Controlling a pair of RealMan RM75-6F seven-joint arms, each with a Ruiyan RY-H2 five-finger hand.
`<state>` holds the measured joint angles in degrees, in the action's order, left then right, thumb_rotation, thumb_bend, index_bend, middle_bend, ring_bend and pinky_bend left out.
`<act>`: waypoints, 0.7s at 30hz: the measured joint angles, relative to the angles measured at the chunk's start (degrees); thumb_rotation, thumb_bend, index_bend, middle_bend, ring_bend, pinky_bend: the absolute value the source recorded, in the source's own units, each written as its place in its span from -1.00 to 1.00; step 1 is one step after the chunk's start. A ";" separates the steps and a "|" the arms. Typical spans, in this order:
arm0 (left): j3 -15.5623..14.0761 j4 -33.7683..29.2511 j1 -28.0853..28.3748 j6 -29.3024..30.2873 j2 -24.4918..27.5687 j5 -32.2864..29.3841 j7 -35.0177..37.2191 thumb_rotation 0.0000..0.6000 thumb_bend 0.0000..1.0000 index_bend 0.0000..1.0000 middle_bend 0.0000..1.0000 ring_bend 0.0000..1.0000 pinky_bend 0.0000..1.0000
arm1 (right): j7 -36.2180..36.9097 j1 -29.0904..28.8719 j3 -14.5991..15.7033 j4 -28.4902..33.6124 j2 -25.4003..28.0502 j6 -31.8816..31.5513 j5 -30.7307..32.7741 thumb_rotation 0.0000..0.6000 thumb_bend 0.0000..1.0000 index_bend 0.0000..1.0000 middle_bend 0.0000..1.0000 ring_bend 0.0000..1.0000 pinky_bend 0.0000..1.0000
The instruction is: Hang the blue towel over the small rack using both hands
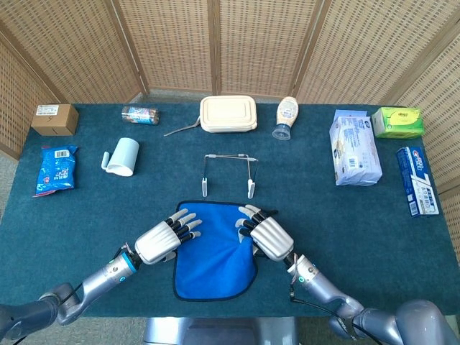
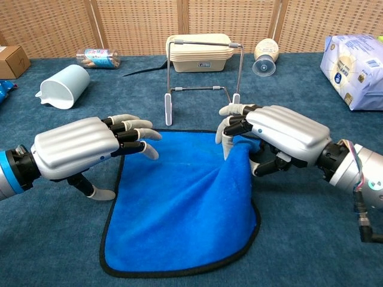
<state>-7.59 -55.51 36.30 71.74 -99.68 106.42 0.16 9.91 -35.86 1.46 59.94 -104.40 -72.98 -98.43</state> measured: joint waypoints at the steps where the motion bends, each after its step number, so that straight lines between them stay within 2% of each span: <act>1: -0.04 0.12 0.06 -0.04 -0.13 -0.04 0.01 1.00 -0.48 -0.60 -0.79 -0.85 -0.85 | 0.00 0.01 -0.03 0.02 0.01 -0.01 0.01 1.00 -0.03 0.45 -0.31 -0.77 -0.67; 8: -0.14 0.64 0.30 -0.06 -0.82 -0.27 0.00 1.00 -0.47 -0.60 -0.78 -0.85 -0.85 | -0.02 0.06 -0.06 0.12 0.10 0.00 0.06 1.00 -0.03 0.45 -0.31 -0.77 -0.67; 21: 0.30 0.96 1.21 -0.09 -2.38 -0.83 0.94 1.00 -0.23 -0.55 -0.72 -0.83 -0.85 | -0.22 0.30 -0.11 0.64 0.62 -0.05 0.25 1.00 -0.03 0.45 -0.31 -0.77 -0.67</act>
<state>-7.29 -54.55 37.51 71.65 -102.06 105.59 1.10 9.70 -35.56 1.36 60.58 -103.78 -73.03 -98.18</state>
